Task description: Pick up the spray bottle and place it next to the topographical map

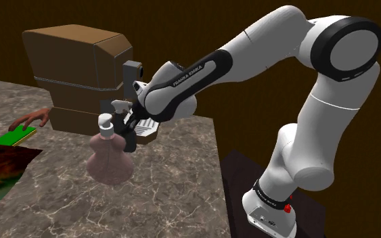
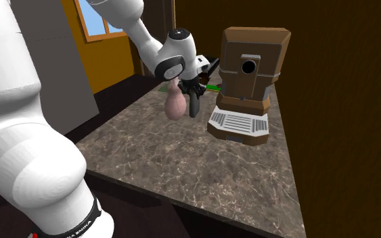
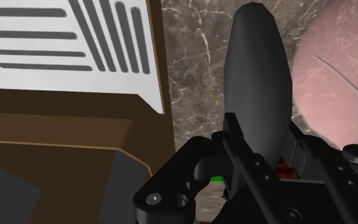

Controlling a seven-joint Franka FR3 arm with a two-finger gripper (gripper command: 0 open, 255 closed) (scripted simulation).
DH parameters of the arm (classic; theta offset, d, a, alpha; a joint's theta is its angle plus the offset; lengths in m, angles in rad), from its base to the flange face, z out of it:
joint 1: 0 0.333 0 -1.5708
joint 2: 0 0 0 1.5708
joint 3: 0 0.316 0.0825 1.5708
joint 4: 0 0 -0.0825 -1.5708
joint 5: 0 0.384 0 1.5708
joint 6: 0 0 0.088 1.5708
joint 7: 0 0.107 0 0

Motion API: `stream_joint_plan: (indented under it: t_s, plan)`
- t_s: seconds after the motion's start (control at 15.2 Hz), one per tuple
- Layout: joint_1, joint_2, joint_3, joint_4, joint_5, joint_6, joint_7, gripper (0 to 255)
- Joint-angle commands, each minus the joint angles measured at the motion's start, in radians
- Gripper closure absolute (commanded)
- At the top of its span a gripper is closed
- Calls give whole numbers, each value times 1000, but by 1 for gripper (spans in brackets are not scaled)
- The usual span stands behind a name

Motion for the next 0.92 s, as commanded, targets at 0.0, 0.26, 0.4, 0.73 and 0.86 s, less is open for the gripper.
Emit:
stream_joint_plan:
  t_s: [0.0,0.26,0.4,0.73,0.86]
  plan:
    - [8,-23,-15,2,-47,-25,43,255]
    - [10,-65,-29,9,-114,-73,104,255]
    - [9,-84,-34,15,-143,-97,130,255]
    - [3,-130,-38,34,-201,-160,184,255]
    - [0,-146,-39,44,-220,-186,201,255]
